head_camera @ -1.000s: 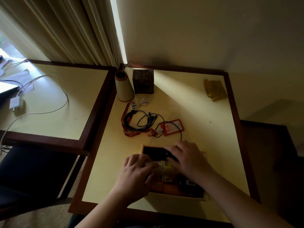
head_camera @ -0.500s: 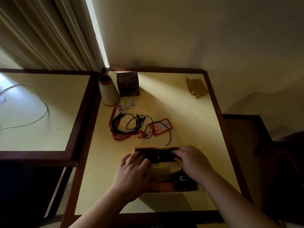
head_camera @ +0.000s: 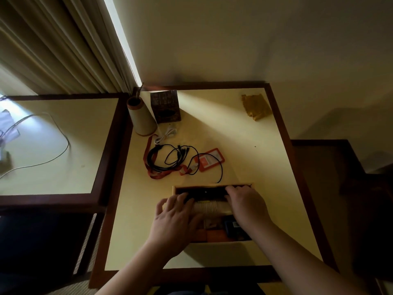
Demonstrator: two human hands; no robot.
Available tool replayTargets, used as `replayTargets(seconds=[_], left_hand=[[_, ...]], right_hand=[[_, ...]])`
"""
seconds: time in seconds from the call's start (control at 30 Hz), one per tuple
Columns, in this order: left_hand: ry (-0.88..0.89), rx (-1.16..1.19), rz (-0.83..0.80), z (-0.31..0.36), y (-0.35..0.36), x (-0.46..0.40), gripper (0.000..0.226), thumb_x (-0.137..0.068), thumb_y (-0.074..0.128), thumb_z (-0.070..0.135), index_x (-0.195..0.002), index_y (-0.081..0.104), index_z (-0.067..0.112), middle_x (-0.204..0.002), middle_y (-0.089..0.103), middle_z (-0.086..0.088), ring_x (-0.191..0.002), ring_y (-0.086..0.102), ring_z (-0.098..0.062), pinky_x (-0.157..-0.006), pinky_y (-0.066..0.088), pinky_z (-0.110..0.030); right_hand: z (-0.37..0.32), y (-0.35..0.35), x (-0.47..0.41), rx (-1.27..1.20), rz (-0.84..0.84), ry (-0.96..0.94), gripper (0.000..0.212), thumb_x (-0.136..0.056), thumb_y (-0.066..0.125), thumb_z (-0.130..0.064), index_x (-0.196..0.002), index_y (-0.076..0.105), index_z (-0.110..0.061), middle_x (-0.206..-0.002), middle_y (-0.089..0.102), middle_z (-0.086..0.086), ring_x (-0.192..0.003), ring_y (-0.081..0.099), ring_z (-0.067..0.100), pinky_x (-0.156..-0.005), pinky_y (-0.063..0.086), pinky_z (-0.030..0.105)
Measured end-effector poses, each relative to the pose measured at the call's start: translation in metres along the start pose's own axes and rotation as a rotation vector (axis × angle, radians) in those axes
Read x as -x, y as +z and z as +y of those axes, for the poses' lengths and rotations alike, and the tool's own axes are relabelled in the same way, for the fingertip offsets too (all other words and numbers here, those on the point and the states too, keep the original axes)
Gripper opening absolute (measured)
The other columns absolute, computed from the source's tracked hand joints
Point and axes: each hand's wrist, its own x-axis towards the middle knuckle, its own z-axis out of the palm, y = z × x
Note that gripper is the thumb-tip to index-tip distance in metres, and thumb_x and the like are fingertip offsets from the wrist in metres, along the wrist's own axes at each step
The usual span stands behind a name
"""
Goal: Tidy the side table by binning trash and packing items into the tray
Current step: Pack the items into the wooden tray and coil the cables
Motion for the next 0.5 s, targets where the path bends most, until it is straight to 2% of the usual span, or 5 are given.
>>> replayTargets(seconds=[0.07,0.2,0.33,0.4,0.5], left_hand=[[-0.001,-0.015,-0.025,0.001,0.005,0.002,0.073,-0.101,0.016,0.070,-0.160,0.033,0.030,-0.169,0.024,0.005,-0.158,0.006,-0.014,-0.125,-0.006,-0.043],[-0.012,-0.038,-0.054,0.004,0.009,0.002,0.076,-0.101,0.009,0.069,-0.165,0.011,0.028,-0.171,0.000,0.008,-0.157,-0.013,-0.010,-0.125,-0.014,-0.047],[0.003,-0.056,-0.055,0.009,0.008,-0.001,0.078,-0.101,0.008,0.069,-0.165,0.011,0.024,-0.171,0.002,0.002,-0.157,-0.007,-0.014,-0.125,-0.017,-0.048],[0.029,-0.080,-0.066,0.008,0.011,-0.002,0.079,-0.102,0.009,0.068,-0.165,0.013,0.021,-0.171,0.004,-0.002,-0.158,-0.006,-0.016,-0.125,-0.017,-0.049],[0.079,-0.113,-0.061,0.006,0.011,-0.006,0.079,-0.103,0.012,0.068,-0.164,0.019,0.017,-0.170,0.011,-0.007,-0.158,0.000,-0.020,-0.124,-0.015,-0.050]], right_hand=[[0.003,0.000,0.002,-0.028,0.057,0.014,0.011,-0.088,0.076,-0.017,-0.085,0.067,-0.021,-0.071,0.064,-0.001,-0.066,0.058,0.022,-0.055,0.033,0.030],[0.008,0.008,-0.002,-0.016,0.079,-0.013,0.014,-0.084,0.079,-0.014,-0.079,0.067,-0.020,-0.069,0.063,0.000,-0.064,0.058,0.024,-0.054,0.033,0.030],[0.011,0.013,-0.003,-0.051,0.117,-0.035,0.011,-0.082,0.082,-0.012,-0.089,0.075,-0.016,-0.075,0.068,0.003,-0.069,0.063,0.027,-0.059,0.048,0.034],[0.011,0.013,0.000,-0.079,0.127,-0.051,0.003,-0.089,0.078,-0.018,-0.091,0.076,-0.017,-0.076,0.067,0.002,-0.071,0.062,0.026,-0.062,0.050,0.035],[0.009,0.013,0.000,-0.076,0.115,-0.053,0.024,-0.100,0.064,-0.036,-0.087,0.075,-0.019,-0.076,0.063,-0.001,-0.075,0.059,0.023,-0.065,0.048,0.036]])
